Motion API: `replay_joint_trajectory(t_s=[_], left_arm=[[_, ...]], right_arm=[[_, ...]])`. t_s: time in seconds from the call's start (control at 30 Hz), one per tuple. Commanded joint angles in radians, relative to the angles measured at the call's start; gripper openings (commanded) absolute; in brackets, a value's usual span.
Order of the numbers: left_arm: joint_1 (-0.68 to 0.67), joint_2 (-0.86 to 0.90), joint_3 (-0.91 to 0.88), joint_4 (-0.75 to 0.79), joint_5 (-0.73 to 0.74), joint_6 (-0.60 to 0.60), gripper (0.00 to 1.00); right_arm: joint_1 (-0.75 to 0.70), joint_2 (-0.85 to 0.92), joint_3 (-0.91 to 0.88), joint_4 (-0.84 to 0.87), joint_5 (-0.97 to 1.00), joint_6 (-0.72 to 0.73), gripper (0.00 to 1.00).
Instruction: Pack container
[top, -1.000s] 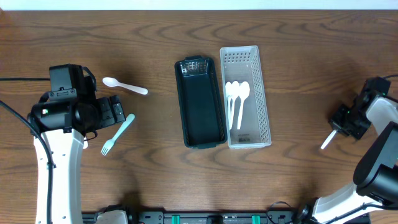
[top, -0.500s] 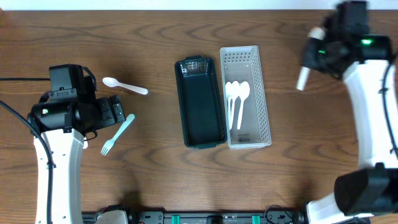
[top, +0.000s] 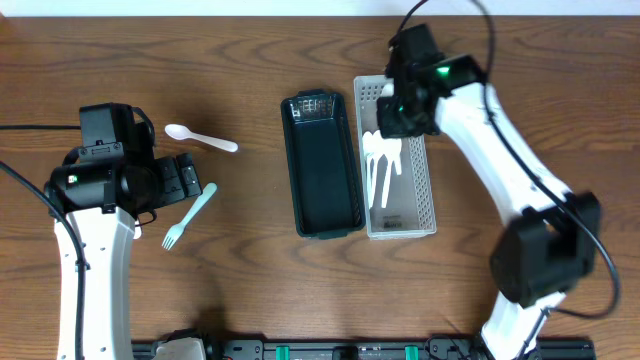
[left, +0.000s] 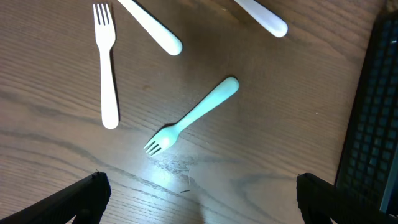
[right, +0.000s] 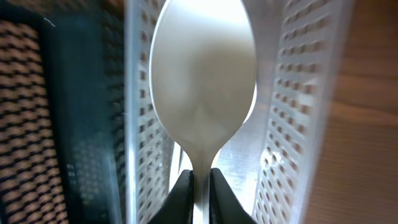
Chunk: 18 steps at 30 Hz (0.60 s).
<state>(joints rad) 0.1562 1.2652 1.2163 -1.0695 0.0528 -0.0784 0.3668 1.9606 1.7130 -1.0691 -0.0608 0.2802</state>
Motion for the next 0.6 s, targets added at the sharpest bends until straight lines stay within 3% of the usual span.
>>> replay_joint_trajectory(t_s=[0.0, 0.23, 0.4, 0.57], left_arm=[[0.005, 0.006, 0.011, -0.003, 0.006, -0.006, 0.98], [0.005, 0.006, 0.012, -0.002, 0.006, -0.006, 0.98], [0.005, 0.005, 0.034, -0.027, 0.006, -0.041, 0.98], [-0.005, 0.018, 0.186, -0.105, 0.006, -0.249, 0.98]], right_arm=[[0.011, 0.043, -0.009, -0.011, 0.000, 0.003, 0.12], [0.010, 0.038, -0.003, 0.006, 0.001, -0.031, 0.56], [-0.009, 0.005, 0.053, 0.002, 0.001, -0.085, 0.63], [-0.069, -0.049, 0.166, -0.035, 0.001, -0.095, 0.72]])
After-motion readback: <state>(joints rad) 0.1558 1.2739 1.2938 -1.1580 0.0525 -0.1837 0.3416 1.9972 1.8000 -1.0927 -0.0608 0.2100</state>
